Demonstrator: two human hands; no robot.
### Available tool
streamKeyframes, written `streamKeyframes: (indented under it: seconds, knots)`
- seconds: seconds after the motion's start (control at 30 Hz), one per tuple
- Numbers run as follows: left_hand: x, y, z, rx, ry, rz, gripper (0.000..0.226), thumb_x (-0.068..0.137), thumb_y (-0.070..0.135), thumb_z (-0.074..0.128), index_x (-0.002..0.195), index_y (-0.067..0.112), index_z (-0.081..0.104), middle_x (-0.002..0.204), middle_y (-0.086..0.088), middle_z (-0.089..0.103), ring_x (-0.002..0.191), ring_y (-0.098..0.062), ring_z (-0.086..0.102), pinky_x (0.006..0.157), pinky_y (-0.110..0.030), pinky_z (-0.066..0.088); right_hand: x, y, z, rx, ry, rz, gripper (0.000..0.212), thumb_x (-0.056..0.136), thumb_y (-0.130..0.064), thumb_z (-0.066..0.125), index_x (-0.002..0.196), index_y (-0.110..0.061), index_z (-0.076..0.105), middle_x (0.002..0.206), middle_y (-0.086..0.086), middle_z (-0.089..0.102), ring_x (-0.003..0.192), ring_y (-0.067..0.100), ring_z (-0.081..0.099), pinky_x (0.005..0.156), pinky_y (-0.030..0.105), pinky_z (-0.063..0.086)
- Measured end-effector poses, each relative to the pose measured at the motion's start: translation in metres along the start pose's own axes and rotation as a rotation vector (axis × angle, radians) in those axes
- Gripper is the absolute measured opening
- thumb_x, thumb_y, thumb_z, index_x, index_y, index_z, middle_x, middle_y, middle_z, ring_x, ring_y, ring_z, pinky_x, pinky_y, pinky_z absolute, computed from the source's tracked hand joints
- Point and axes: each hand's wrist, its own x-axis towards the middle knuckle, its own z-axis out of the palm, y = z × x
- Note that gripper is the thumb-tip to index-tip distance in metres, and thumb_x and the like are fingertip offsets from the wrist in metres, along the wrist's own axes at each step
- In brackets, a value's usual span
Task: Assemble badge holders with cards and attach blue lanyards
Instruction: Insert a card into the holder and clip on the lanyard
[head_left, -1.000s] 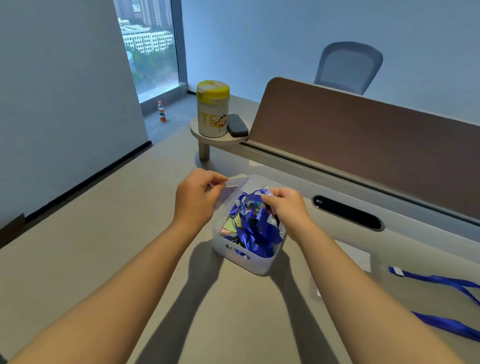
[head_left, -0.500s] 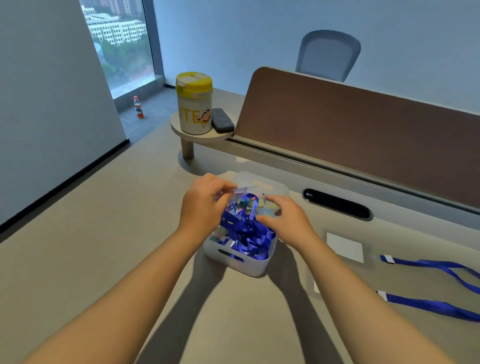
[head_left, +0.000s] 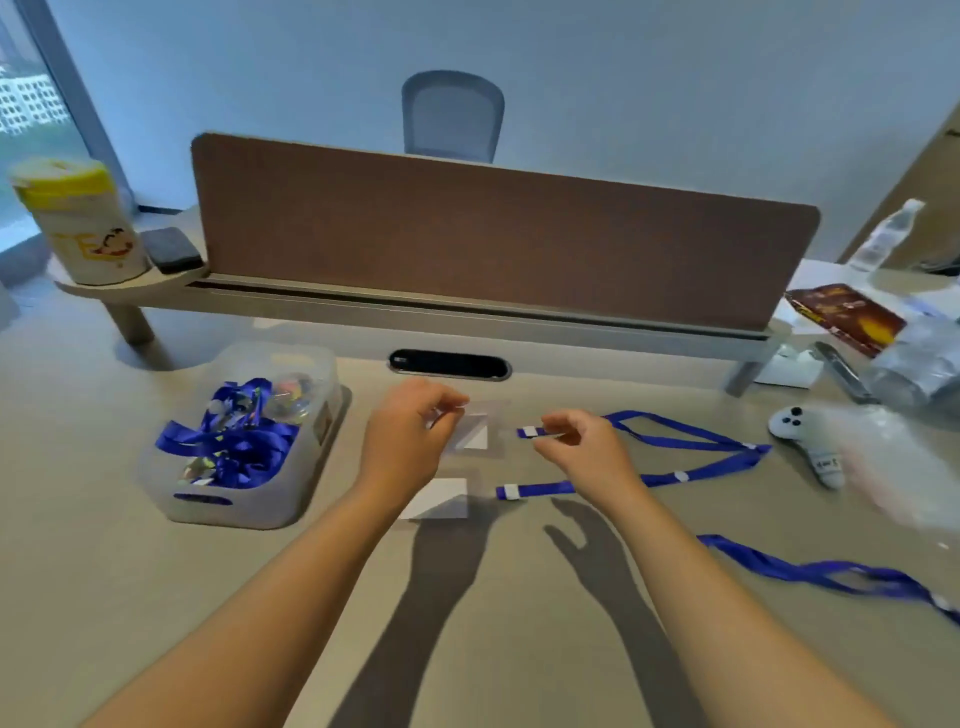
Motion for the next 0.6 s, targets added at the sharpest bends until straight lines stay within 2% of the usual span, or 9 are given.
streamKeyframes:
  seconds: [0.07,0.13,0.23,0.4,0.5,0.6]
  knots:
    - [-0.012,0.020,0.038,0.000,-0.032,-0.003,0.012,0.078,-0.001,0.061,0.088,-0.002,0.067,0.086,-0.022,0.066,0.074,-0.021,0.051,0.064,-0.018,0.037,-0.009,0.035,-0.028,-0.005,0.022,0.044,0.038,0.086,-0.015,0.059,0.122,-0.006,0.054,0.126,0.011,0.059,0.102,0.014,0.053,0.089,0.027,0.042]
    - [-0.023,0.039,0.072,-0.013,-0.068,-0.005,0.011,0.078,0.001,0.061,0.087,-0.002,0.067,0.086,-0.021,0.066,0.074,-0.017,0.048,0.063,-0.011,0.033,-0.016,0.071,-0.052,-0.018,0.034,0.097,0.037,0.086,-0.013,0.058,0.122,-0.006,0.055,0.125,0.011,0.059,0.104,0.017,0.055,0.088,0.027,0.043]
    - [-0.035,0.059,0.114,-0.043,-0.132,-0.012,0.011,0.079,0.002,0.061,0.088,0.000,0.067,0.086,-0.019,0.066,0.076,-0.018,0.050,0.065,-0.012,0.034,-0.021,0.119,-0.074,-0.004,0.048,0.181,0.035,0.086,-0.013,0.056,0.121,-0.009,0.055,0.126,0.008,0.058,0.097,0.014,0.053,0.075,0.021,0.045]
    - [-0.040,0.065,0.152,-0.024,-0.188,-0.040,0.010,0.079,0.001,0.061,0.087,0.000,0.067,0.084,-0.015,0.064,0.075,-0.018,0.050,0.065,-0.011,0.034,-0.011,0.176,-0.077,-0.204,-0.037,0.187,0.038,0.088,-0.009,0.052,0.126,-0.015,0.052,0.133,0.004,0.051,0.113,0.017,0.051,0.088,0.024,0.038]
    - [-0.039,0.062,0.161,-0.003,-0.197,-0.062,0.012,0.080,0.003,0.059,0.089,0.002,0.066,0.083,-0.002,0.056,0.070,-0.008,0.046,0.064,-0.003,0.037,-0.003,0.194,-0.067,-0.411,-0.116,0.114,0.041,0.086,-0.007,0.048,0.126,-0.017,0.052,0.133,0.004,0.050,0.120,0.022,0.045,0.098,0.033,0.041]
    - [-0.036,0.059,0.164,-0.007,-0.172,-0.078,0.012,0.080,0.000,0.059,0.089,0.001,0.066,0.082,0.000,0.054,0.069,0.004,0.043,0.067,0.002,0.036,0.002,0.204,-0.058,-0.561,-0.134,0.095,0.036,0.087,-0.006,0.043,0.120,-0.016,0.056,0.127,0.006,0.053,0.116,0.025,0.046,0.093,0.035,0.043]
